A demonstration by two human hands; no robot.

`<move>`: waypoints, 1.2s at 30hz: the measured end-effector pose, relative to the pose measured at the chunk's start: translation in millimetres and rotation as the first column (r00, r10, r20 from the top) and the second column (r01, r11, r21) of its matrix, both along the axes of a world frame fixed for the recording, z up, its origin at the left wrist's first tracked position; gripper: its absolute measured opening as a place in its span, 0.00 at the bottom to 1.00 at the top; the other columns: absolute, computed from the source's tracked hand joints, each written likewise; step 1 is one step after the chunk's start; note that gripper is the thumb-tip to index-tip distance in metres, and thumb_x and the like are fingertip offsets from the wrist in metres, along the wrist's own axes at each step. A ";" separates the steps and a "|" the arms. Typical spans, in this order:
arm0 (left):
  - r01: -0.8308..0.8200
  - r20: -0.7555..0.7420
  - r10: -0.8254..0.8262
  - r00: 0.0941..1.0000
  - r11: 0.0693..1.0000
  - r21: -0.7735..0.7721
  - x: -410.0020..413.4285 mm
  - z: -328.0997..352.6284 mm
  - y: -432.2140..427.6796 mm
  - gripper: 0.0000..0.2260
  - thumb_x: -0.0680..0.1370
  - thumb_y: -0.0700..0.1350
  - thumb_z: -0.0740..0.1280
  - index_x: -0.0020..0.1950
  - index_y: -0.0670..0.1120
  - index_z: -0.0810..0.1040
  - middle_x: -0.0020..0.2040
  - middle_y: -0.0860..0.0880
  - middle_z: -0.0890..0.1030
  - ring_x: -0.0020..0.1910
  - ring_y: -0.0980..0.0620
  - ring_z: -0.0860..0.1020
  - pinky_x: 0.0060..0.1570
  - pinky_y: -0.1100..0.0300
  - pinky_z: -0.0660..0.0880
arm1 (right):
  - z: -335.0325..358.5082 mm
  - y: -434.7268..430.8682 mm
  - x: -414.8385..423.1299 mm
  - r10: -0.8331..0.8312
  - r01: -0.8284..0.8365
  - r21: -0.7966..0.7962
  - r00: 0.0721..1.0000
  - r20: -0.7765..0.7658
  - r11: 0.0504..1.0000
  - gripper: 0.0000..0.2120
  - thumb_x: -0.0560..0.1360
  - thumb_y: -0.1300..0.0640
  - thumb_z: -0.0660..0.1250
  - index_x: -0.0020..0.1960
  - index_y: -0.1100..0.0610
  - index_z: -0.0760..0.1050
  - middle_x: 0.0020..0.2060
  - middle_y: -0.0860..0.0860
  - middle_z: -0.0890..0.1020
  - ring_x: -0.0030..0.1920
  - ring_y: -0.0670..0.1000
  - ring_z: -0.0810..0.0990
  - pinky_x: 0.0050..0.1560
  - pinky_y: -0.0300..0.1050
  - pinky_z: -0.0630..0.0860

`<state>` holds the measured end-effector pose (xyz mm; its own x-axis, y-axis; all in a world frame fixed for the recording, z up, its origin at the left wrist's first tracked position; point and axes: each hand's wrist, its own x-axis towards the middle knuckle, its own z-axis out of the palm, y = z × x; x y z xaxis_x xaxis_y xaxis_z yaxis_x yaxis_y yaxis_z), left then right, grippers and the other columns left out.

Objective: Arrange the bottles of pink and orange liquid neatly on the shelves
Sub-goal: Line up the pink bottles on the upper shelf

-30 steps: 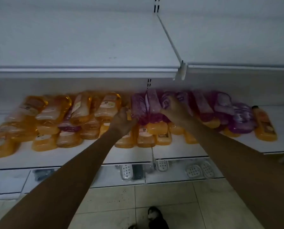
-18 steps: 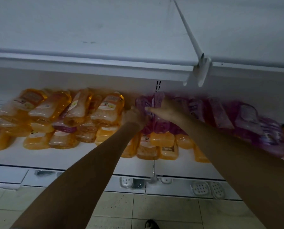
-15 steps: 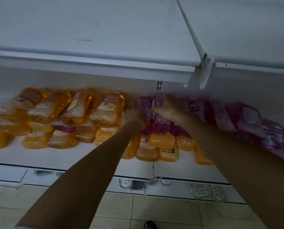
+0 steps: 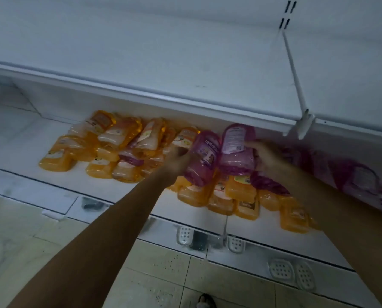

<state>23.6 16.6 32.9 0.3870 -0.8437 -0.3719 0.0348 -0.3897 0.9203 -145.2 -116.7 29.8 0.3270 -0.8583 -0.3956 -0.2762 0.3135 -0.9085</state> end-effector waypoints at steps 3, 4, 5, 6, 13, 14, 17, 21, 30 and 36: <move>-0.152 -0.147 0.148 0.978 0.988 -0.019 21.5 4.0 44.9 0.17 0.75 0.43 0.68 0.61 0.37 0.70 0.54 0.40 0.79 0.50 0.41 0.80 0.47 0.47 0.80 | 12.7 40.6 13.6 0.075 -0.163 0.270 0.948 0.308 0.949 0.13 0.75 0.60 0.61 0.58 0.61 0.75 0.46 0.57 0.82 0.46 0.56 0.81 0.50 0.55 0.77; -0.207 -0.193 0.196 0.961 0.977 -0.041 29.7 5.7 62.2 0.16 0.75 0.41 0.68 0.60 0.38 0.71 0.54 0.40 0.80 0.50 0.41 0.81 0.48 0.46 0.79 | 16.8 57.6 21.9 0.096 -0.230 0.318 0.918 0.385 0.920 0.14 0.73 0.61 0.61 0.56 0.62 0.76 0.46 0.58 0.83 0.45 0.56 0.82 0.48 0.55 0.79; -0.246 -0.242 0.225 0.944 0.967 -0.063 33.8 6.6 73.5 0.14 0.75 0.40 0.68 0.59 0.39 0.72 0.53 0.40 0.80 0.48 0.42 0.81 0.46 0.47 0.80 | 19.5 68.4 29.5 0.089 -0.267 0.343 0.886 0.455 0.901 0.15 0.69 0.61 0.61 0.55 0.62 0.76 0.44 0.58 0.84 0.43 0.57 0.83 0.44 0.54 0.81; -0.283 -0.284 0.252 0.925 0.956 -0.074 40.9 10.0 90.3 0.13 0.75 0.40 0.68 0.58 0.40 0.72 0.52 0.41 0.81 0.46 0.43 0.81 0.44 0.49 0.80 | 22.9 83.8 42.4 0.084 -0.303 0.355 0.852 0.516 0.885 0.16 0.67 0.60 0.61 0.53 0.62 0.77 0.41 0.58 0.84 0.40 0.56 0.84 0.41 0.52 0.82; -0.471 -0.382 0.385 0.840 0.867 -0.161 129.1 52.1 259.9 0.16 0.72 0.38 0.66 0.58 0.34 0.73 0.50 0.37 0.81 0.42 0.43 0.82 0.36 0.56 0.81 | 46.0 241.4 182.8 0.198 -0.567 0.362 0.698 0.688 0.740 0.24 0.53 0.41 0.80 0.40 0.57 0.85 0.37 0.54 0.84 0.35 0.51 0.82 0.43 0.44 0.80; -0.482 -0.367 0.398 0.841 0.859 -0.172 140.5 59.9 283.2 0.17 0.71 0.39 0.67 0.58 0.34 0.74 0.50 0.37 0.81 0.41 0.43 0.82 0.36 0.57 0.81 | 49.9 260.7 198.0 0.212 -0.595 0.358 0.679 0.703 0.719 0.22 0.57 0.40 0.77 0.39 0.58 0.85 0.35 0.54 0.84 0.34 0.51 0.82 0.40 0.44 0.81; -0.520 -0.268 0.465 0.844 0.832 -0.195 174.0 84.2 345.9 0.18 0.69 0.41 0.67 0.57 0.35 0.75 0.48 0.39 0.82 0.41 0.44 0.82 0.40 0.54 0.81 | 67.7 312.0 241.8 0.248 -0.662 0.376 0.651 0.717 0.649 0.22 0.67 0.39 0.67 0.43 0.58 0.84 0.34 0.54 0.83 0.33 0.52 0.82 0.38 0.46 0.81; -0.658 -0.196 0.628 0.753 0.721 -0.220 209.8 115.8 404.6 0.07 0.75 0.39 0.63 0.52 0.40 0.75 0.44 0.42 0.82 0.37 0.47 0.82 0.31 0.60 0.78 | 94.4 350.4 294.9 0.355 -0.724 0.340 0.622 0.698 0.601 0.25 0.70 0.41 0.65 0.53 0.62 0.75 0.36 0.55 0.80 0.34 0.52 0.79 0.38 0.44 0.79; -0.729 -0.279 0.676 0.682 0.604 -0.322 282.0 167.7 428.5 0.24 0.66 0.44 0.73 0.59 0.40 0.73 0.49 0.43 0.82 0.42 0.46 0.82 0.33 0.59 0.81 | 158.3 374.6 404.5 0.491 -0.848 0.070 0.370 0.789 0.526 0.21 0.73 0.42 0.62 0.51 0.59 0.77 0.37 0.54 0.76 0.33 0.53 0.76 0.38 0.46 0.75; -0.692 -0.253 0.655 0.712 0.593 -0.411 369.1 203.3 382.1 0.24 0.67 0.43 0.73 0.61 0.39 0.73 0.52 0.40 0.82 0.44 0.45 0.82 0.30 0.58 0.79 | 208.5 324.6 474.7 0.471 -0.775 0.046 0.429 0.771 0.631 0.22 0.73 0.43 0.59 0.49 0.61 0.77 0.37 0.55 0.79 0.36 0.54 0.79 0.42 0.46 0.79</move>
